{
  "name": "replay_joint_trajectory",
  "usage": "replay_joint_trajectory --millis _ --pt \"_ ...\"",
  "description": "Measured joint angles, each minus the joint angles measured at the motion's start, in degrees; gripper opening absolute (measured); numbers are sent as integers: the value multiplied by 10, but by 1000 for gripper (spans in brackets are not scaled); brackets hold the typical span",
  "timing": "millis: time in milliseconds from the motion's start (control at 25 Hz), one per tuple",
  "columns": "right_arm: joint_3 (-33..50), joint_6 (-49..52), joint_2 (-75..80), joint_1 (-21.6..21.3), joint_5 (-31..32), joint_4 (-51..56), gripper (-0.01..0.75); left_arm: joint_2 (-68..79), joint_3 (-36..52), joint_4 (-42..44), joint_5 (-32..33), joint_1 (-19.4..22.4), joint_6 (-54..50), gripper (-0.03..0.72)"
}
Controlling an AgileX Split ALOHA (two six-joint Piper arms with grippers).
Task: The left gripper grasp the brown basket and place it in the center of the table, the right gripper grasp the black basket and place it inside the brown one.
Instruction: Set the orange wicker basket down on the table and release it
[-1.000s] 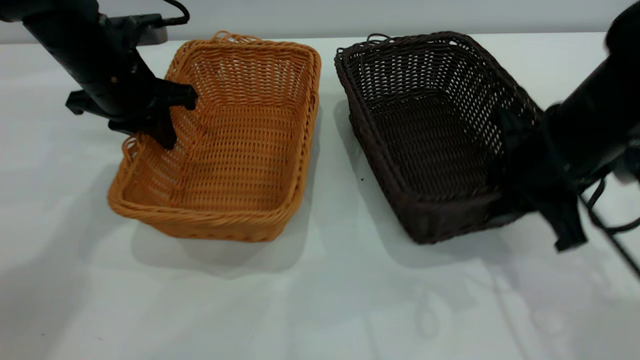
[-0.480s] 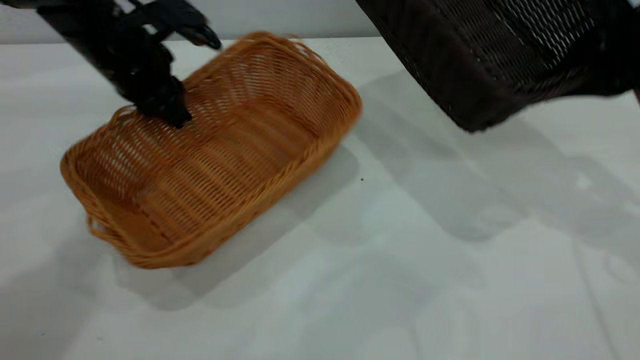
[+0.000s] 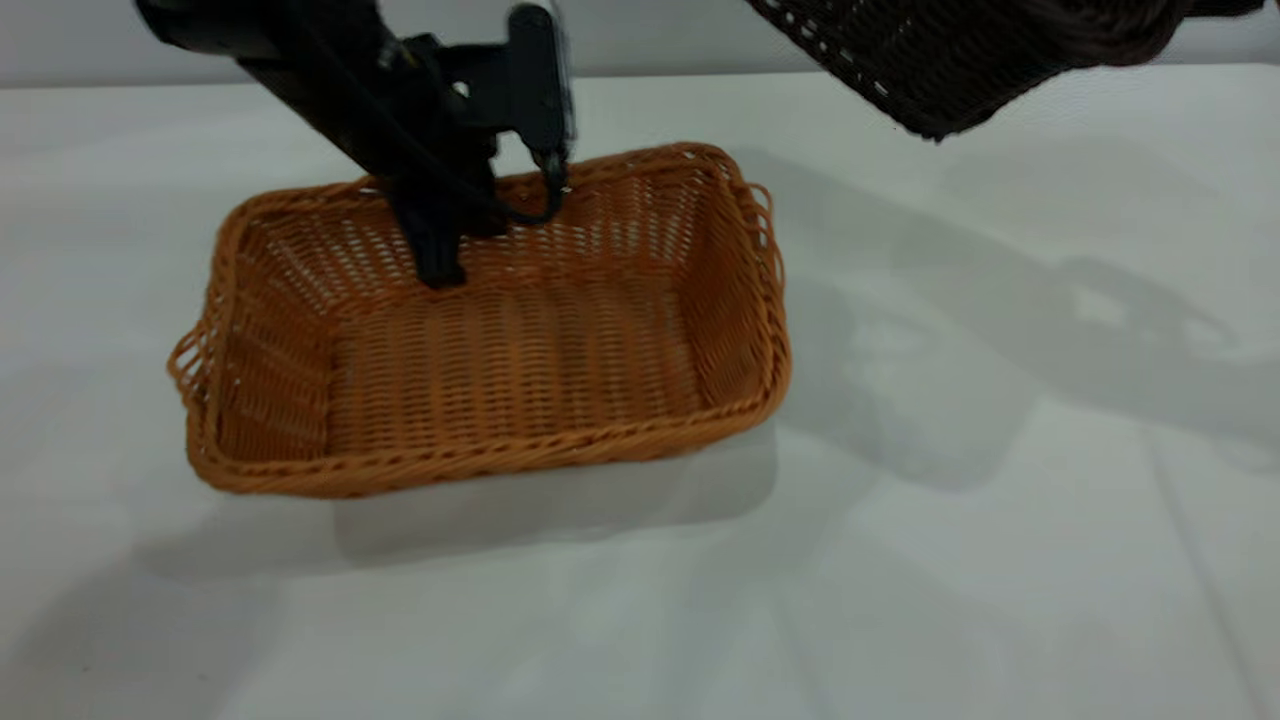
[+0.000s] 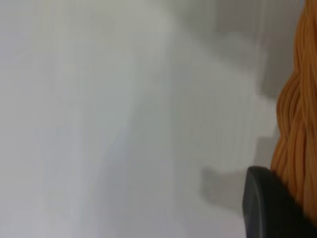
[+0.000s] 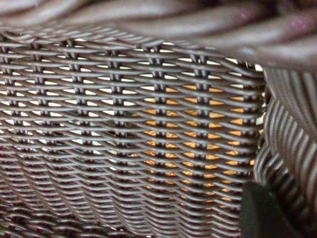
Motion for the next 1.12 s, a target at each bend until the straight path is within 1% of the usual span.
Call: replay_joint_trajectory --millis 200,480,560,640,760,880,960,1120 --pt "-4 3 0 0 1 -5 90 6 -4 54 -37 -18 1 78" --pt "-4 3 0 -1 1 -10 90 8 -4 79 -69 -21 -43 90" --pt "-4 3 0 -1 1 -10 91 8 -4 80 -79 -21 -48 125" --pt "-4 3 0 -1 1 -10 91 10 -4 80 -92 -21 -59 178" --pt "-8 3 0 -5 1 -3 91 16 -4 88 -121 -21 -83 297" --pt "-25 5 1 -16 2 -2 92 17 -4 126 -154 -23 -123 394" --pt "-43 7 1 -27 3 -1 92 13 -4 157 -174 -27 -153 428" --pt "-77 18 1 -48 6 1 92 -16 1 177 -177 -33 -193 444"
